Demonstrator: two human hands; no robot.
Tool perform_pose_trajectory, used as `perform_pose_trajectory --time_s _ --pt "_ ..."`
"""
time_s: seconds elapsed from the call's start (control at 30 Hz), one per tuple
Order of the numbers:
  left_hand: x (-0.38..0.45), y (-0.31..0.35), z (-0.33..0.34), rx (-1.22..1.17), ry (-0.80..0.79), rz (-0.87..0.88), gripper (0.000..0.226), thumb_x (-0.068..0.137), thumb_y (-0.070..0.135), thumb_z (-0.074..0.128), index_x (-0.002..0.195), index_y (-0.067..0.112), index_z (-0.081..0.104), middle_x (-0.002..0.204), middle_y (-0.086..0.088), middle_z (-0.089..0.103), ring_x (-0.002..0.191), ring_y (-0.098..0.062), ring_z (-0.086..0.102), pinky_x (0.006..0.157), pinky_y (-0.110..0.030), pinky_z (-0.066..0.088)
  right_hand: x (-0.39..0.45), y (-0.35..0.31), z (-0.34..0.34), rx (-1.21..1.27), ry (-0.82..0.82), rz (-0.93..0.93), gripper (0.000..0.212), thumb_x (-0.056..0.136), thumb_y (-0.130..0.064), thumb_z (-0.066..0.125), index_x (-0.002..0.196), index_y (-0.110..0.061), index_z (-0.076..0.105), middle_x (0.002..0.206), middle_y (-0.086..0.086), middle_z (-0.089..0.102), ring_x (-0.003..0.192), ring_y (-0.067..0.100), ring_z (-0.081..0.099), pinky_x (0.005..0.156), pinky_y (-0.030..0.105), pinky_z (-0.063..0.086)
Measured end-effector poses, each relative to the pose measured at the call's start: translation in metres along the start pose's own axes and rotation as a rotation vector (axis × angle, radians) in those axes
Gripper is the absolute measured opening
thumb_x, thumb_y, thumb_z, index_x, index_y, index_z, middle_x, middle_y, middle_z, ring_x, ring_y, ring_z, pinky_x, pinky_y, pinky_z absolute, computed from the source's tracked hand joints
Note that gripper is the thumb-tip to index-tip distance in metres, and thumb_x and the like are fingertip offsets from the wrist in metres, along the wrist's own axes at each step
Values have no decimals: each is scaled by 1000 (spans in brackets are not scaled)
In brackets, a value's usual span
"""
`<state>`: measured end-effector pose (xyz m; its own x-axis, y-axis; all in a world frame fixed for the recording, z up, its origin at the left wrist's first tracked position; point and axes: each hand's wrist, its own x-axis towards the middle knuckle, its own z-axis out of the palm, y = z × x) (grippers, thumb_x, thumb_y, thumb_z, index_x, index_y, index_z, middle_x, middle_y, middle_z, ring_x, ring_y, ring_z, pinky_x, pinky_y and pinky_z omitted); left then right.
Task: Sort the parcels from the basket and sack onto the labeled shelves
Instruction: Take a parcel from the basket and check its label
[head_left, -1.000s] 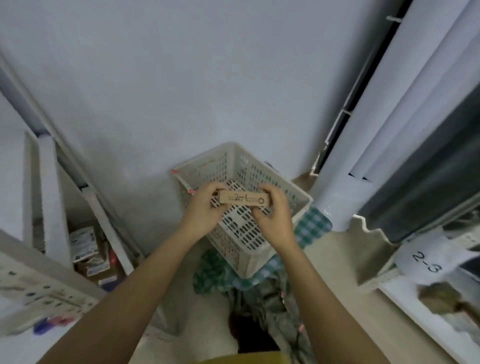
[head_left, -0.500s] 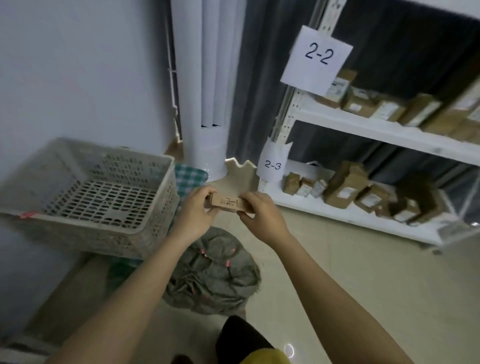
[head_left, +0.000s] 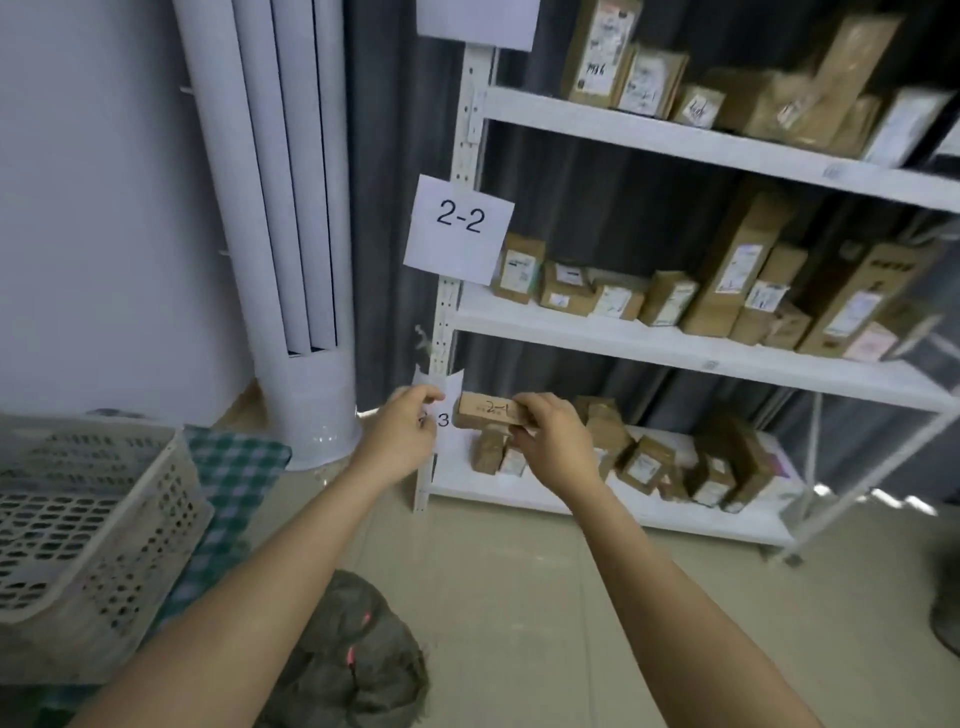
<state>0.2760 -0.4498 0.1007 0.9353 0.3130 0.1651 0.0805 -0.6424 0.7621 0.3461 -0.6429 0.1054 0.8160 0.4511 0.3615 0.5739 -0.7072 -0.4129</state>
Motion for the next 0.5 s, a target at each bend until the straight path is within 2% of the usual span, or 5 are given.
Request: perform_pose_trajectory --time_s 0.1,0.2,0.3,0.4,0.5 --pt "33 62 21 65 55 35 31 95 12 45 123 21 55 126 1 52 106 -18 56 89 -36 49 30 40 -59 -80 32 -57 35 91 -15 61 126 -17 59 123 1 59 114 22 50 85 33 44" --pt "60 121 29 211 99 78 31 95 14 44 123 22 55 130 0 52 110 -22 55 90 -40 49 58 67 -117 -120 108 -91 28 92 -15 61 120 -15 62 118 5 61 109 26 53 82 33 43" --pt "85 173 21 350 113 100 30 95 16 44 123 21 55 129 -3 54 110 -25 55 87 -38 48 86 77 -163 -172 178 -126 29 93 -14 60 121 -14 63 118 7 63 107 28 55 82 35 45" --pt "110 225 -2 461 165 136 31 93 10 42 119 17 56 125 -5 56 109 -27 54 85 -38 47 117 78 -206 -200 255 -151 30 94 -16 60 124 -18 60 120 2 61 109 22 55 84 33 48" --pt "132 267 -29 578 238 168 30 90 7 42 114 15 58 117 -7 59 104 -29 56 77 -36 46 150 69 -243 -216 322 -211 30 94 -18 61 124 -19 59 120 2 61 107 22 56 82 32 49"
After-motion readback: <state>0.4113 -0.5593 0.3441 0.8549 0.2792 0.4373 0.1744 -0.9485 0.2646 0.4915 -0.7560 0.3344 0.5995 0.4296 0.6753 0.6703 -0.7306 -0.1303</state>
